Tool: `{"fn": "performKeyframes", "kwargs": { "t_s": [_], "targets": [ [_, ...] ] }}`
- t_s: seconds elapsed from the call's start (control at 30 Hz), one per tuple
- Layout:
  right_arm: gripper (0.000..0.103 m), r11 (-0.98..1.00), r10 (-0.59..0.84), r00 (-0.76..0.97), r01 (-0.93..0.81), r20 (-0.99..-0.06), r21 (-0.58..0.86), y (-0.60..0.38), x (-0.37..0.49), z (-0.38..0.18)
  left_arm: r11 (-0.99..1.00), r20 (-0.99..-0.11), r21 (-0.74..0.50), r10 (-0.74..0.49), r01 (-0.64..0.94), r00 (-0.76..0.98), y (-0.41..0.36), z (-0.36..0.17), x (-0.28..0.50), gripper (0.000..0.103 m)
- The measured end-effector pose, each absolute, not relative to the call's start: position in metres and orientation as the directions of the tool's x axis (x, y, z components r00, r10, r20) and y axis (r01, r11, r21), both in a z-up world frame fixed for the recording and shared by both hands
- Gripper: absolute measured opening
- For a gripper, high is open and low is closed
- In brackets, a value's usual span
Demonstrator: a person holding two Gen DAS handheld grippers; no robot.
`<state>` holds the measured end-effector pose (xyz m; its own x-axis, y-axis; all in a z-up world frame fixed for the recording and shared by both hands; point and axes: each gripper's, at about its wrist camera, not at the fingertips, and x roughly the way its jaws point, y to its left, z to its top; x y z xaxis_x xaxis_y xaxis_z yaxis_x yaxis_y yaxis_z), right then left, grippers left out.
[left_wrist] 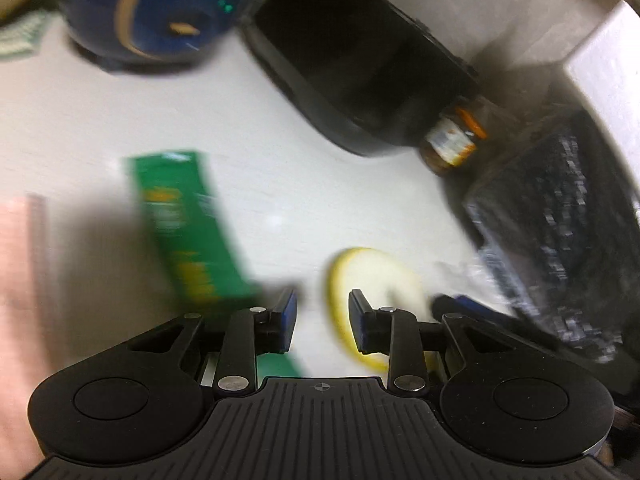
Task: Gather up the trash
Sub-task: 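Move the right gripper over to the yellow-rimmed round sponge, then close the right gripper on the sponge rim and lift it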
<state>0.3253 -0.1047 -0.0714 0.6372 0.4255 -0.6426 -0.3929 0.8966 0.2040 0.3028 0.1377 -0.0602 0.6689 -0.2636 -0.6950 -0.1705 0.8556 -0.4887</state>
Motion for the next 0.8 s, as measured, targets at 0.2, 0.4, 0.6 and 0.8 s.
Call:
{"fn": "performKeyframes", "kwargs": {
  "t_s": [0.2,0.4,0.6,0.8],
  "targets": [
    [0.057,0.833,0.532,0.546,-0.473,-0.647,0.287,-0.073,0.301,-0.082,0.812,-0.701,-0.527,-0.249,-0.250,0.668,0.178,-0.061,0.282,0.028],
    [0.057,0.796,0.593,0.457,-0.456,-0.662,0.399,-0.054,0.295,-0.099,0.807,-0.691,-0.533,-0.239,-0.256,0.682,0.194,-0.060,0.277,0.028],
    [0.057,0.735,0.657,0.360,-0.503,-0.663,0.455,-0.031,0.284,-0.103,0.800,-0.674,-0.553,-0.266,-0.232,0.689,0.189,-0.067,0.289,0.028],
    [0.057,0.777,0.604,0.426,-0.504,-0.674,0.378,-0.036,0.276,-0.097,0.811,-0.669,-0.559,-0.317,-0.174,0.672,0.165,-0.073,0.313,0.028]
  ]
}}
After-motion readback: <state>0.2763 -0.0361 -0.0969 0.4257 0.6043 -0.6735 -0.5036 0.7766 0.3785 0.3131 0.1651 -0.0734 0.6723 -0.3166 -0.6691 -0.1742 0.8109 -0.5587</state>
